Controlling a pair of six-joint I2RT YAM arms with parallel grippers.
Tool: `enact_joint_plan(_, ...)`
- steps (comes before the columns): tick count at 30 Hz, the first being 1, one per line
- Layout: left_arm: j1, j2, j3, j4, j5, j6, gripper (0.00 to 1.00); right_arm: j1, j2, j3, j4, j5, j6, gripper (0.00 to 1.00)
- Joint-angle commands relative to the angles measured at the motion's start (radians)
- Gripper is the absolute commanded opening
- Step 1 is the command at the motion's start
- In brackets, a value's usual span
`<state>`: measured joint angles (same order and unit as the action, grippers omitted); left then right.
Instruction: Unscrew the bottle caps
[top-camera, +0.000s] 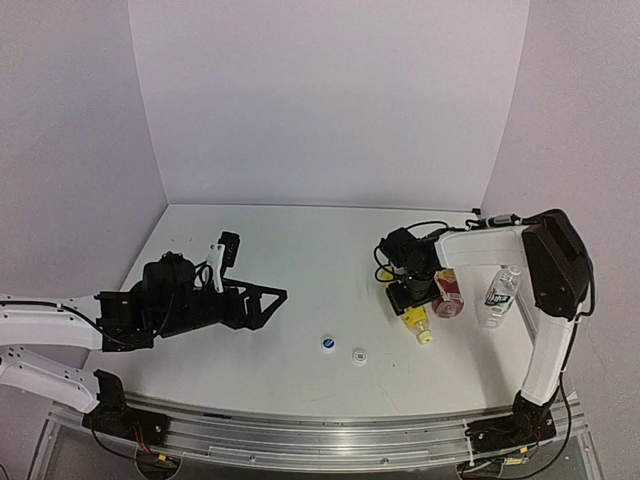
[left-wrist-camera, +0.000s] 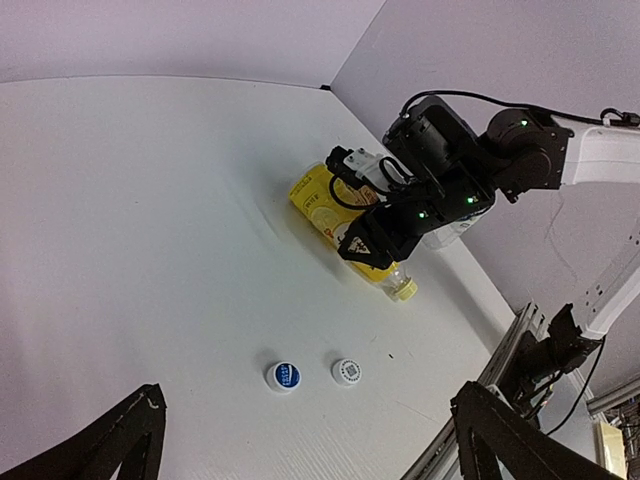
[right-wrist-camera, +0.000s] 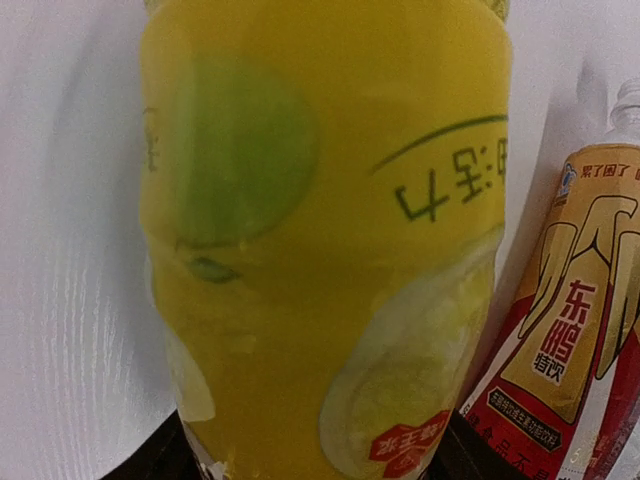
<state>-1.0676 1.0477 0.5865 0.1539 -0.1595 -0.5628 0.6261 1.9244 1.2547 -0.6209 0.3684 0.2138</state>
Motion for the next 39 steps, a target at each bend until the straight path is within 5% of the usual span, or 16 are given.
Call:
enact_joint_plan(1, -0.002, -0.031, -0.001, -0.020, -0.038, -0.041, 1.00, -0.006, -0.030, -0.028, 0.044, 0.012, 0.022, 0.52)
enact_joint_plan(7, -0.001, -0.011, 0.043, -0.043, -0.093, -0.088, 1.00, -0.006, -0.147, -0.013, 0.052, -0.083, 0.000, 0.45)
enact_joint_plan(12, -0.001, 0.031, 0.113, -0.026, -0.097, -0.150, 1.00, 0.004, -0.279, -0.007, 0.061, -0.491, 0.039, 0.45)
enact_joint_plan(18, -0.002, 0.079, 0.113, 0.182, 0.079, -0.147, 1.00, 0.067, -0.359, -0.018, 0.226, -0.920, 0.176, 0.45)
enact_joint_plan(24, -0.002, 0.153, 0.137, 0.305, 0.210, -0.145, 1.00, 0.144, -0.367, 0.031, 0.301, -1.061, 0.219, 0.45)
enact_joint_plan(39, -0.002, 0.203, 0.119, 0.520, 0.177, -0.298, 0.96, 0.271, -0.355, 0.082, 0.331, -1.184, 0.116, 0.45)
